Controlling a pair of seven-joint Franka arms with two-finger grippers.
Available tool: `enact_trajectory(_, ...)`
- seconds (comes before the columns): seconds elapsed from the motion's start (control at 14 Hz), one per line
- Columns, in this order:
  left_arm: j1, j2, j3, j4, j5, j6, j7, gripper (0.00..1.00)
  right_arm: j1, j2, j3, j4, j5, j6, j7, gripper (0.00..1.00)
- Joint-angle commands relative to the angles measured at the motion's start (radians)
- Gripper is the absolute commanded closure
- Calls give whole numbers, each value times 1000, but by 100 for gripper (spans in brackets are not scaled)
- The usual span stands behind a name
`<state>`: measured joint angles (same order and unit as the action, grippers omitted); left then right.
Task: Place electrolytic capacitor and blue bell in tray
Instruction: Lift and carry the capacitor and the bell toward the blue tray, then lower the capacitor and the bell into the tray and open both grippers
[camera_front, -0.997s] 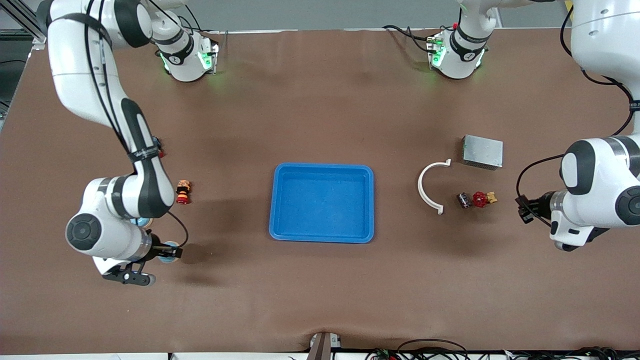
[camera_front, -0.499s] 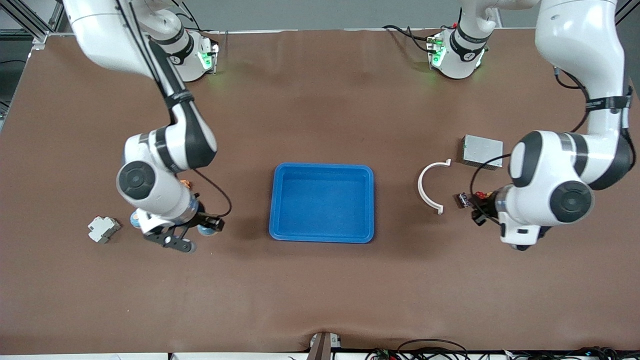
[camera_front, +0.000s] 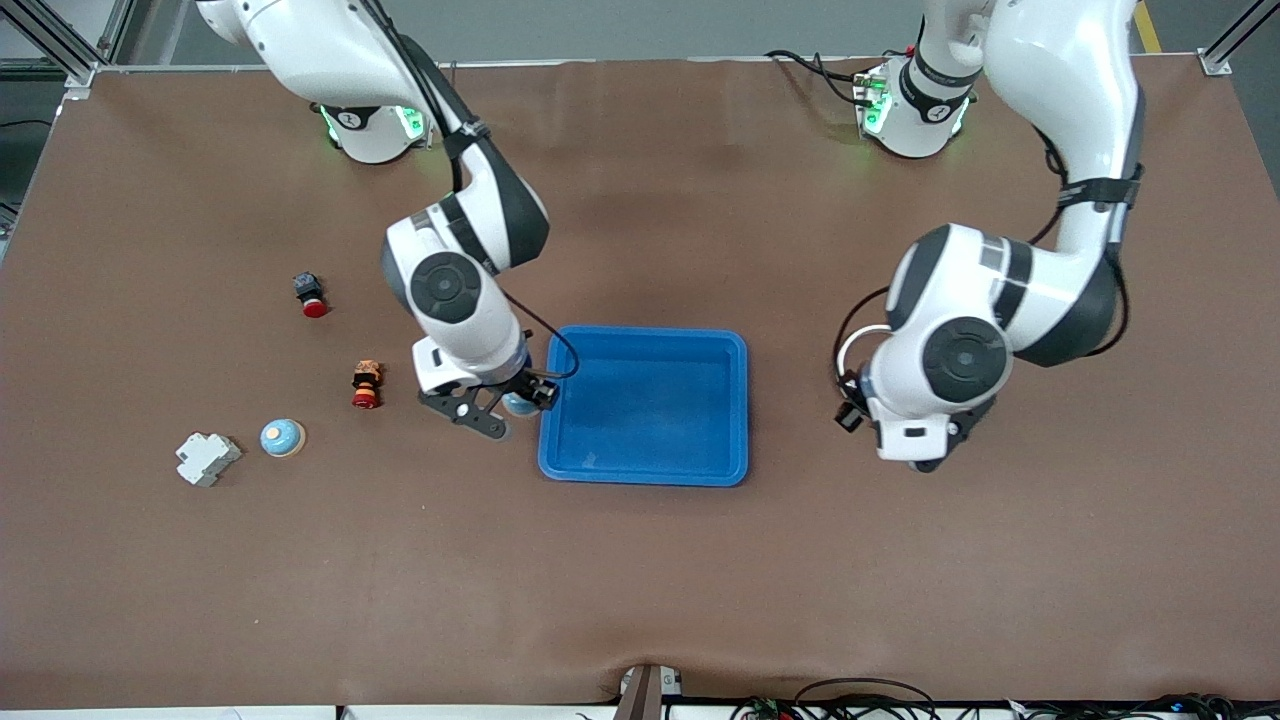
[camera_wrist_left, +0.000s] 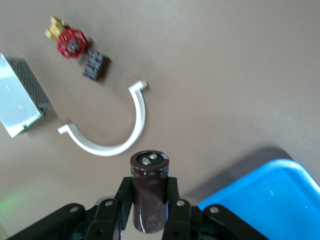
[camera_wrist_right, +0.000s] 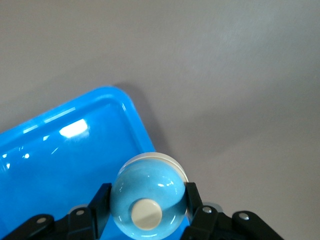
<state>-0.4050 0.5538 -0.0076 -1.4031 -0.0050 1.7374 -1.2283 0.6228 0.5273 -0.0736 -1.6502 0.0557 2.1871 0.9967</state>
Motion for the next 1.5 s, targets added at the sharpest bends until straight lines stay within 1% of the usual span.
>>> enact_trajectory(0.0,-49,31,8,41,-20,19,-74,100,29,22,-11,-16,-7,20,51,100)
enact_trajectory(0.14,-86,47,6,41,-23,62,-123,100,64,39,-11,-16,-5,45,112,100)
enact_trajectory(0.36,-124,67,6,41,-72,129,-187,100,103,74,-11,-14,-5,92,183,100)
enact_trajectory(0.57,-153,93,6,41,-87,172,-238,100,127,108,-11,-14,-7,114,212,100)
enact_trajectory(0.78,-185,132,8,36,-150,212,-258,100,130,122,-11,-14,-7,112,221,100)
enact_trajectory(1.0,-202,155,8,32,-155,290,-345,100,144,128,-11,-13,-5,114,234,100)
enact_trajectory(1.21,-206,184,8,30,-155,333,-358,100,160,137,-11,-7,-7,122,261,100)
enact_trajectory(1.35,-222,201,8,24,-155,393,-361,100,163,149,-11,-8,-7,152,269,100)
enact_trajectory(1.42,-222,215,9,23,-153,398,-362,100,164,154,-11,-7,-7,161,275,100)
